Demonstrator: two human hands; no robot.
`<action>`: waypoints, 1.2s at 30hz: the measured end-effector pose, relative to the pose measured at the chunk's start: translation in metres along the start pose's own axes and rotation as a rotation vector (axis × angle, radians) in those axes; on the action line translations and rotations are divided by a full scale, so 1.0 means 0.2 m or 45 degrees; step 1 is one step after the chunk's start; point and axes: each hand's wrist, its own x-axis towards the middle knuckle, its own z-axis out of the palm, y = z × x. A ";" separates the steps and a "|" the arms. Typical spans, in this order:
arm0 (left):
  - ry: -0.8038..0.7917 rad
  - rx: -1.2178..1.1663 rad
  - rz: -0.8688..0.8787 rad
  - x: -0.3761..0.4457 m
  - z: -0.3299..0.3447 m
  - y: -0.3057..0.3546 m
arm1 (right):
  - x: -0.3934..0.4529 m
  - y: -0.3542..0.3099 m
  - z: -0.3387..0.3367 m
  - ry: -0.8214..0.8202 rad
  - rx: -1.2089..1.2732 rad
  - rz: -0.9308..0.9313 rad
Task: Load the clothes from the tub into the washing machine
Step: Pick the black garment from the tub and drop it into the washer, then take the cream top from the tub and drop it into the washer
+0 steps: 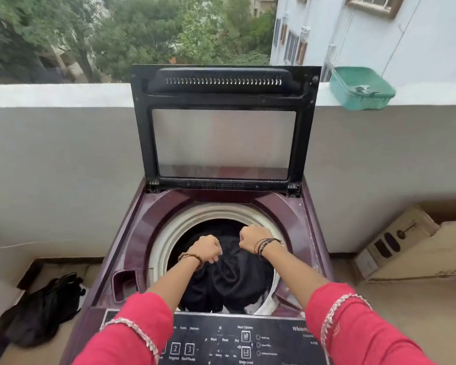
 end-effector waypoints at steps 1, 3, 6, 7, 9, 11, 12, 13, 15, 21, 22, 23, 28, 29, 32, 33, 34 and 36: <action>0.004 -0.064 0.021 -0.02 0.03 0.05 | -0.01 0.02 -0.01 0.037 -0.009 -0.009; 0.037 -0.176 0.089 -0.06 0.07 0.18 | -0.06 0.08 -0.07 0.148 -0.015 -0.013; 0.056 -0.274 0.188 -0.10 0.12 0.37 | -0.17 0.23 -0.17 0.279 0.029 0.025; 0.066 -0.287 0.211 -0.11 0.13 0.45 | -0.21 0.30 -0.20 0.301 0.050 0.040; 0.092 -0.280 0.286 -0.13 0.18 0.62 | -0.31 0.45 -0.22 0.324 0.100 0.099; 0.137 -0.236 0.395 -0.16 0.25 0.79 | -0.41 0.62 -0.22 0.345 0.150 0.181; 0.161 -0.206 0.448 -0.17 0.29 0.89 | -0.47 0.71 -0.21 0.356 0.174 0.229; 0.167 -0.184 0.488 -0.17 0.35 0.98 | -0.52 0.81 -0.19 0.365 0.195 0.287; 0.140 -0.142 0.526 -0.18 0.46 1.14 | -0.62 1.00 -0.15 0.356 0.224 0.405; -0.096 0.123 0.467 -0.08 0.96 1.49 | -0.84 1.49 0.10 0.171 0.347 0.629; -0.103 0.176 0.436 -0.04 1.05 1.51 | -0.86 1.56 0.15 0.136 0.367 0.649; -0.097 0.221 0.408 0.00 1.14 1.53 | -0.87 1.62 0.20 0.113 0.387 0.662; -0.071 0.390 0.227 0.17 1.49 1.53 | -0.86 1.85 0.50 0.045 0.479 0.717; -0.071 0.416 0.203 0.21 1.55 1.52 | -0.85 1.90 0.57 0.035 0.499 0.721; -0.064 0.457 0.147 0.32 1.71 1.46 | -0.79 2.02 0.77 -0.001 0.595 0.731; -0.065 0.470 0.135 0.36 1.77 1.43 | -0.77 2.06 0.84 -0.027 0.627 0.733; -0.069 0.494 0.125 0.40 1.82 1.40 | -0.76 2.09 0.91 -0.053 0.648 0.724; -0.104 0.555 0.096 0.49 1.93 1.31 | -0.71 2.14 1.07 -0.086 0.675 0.712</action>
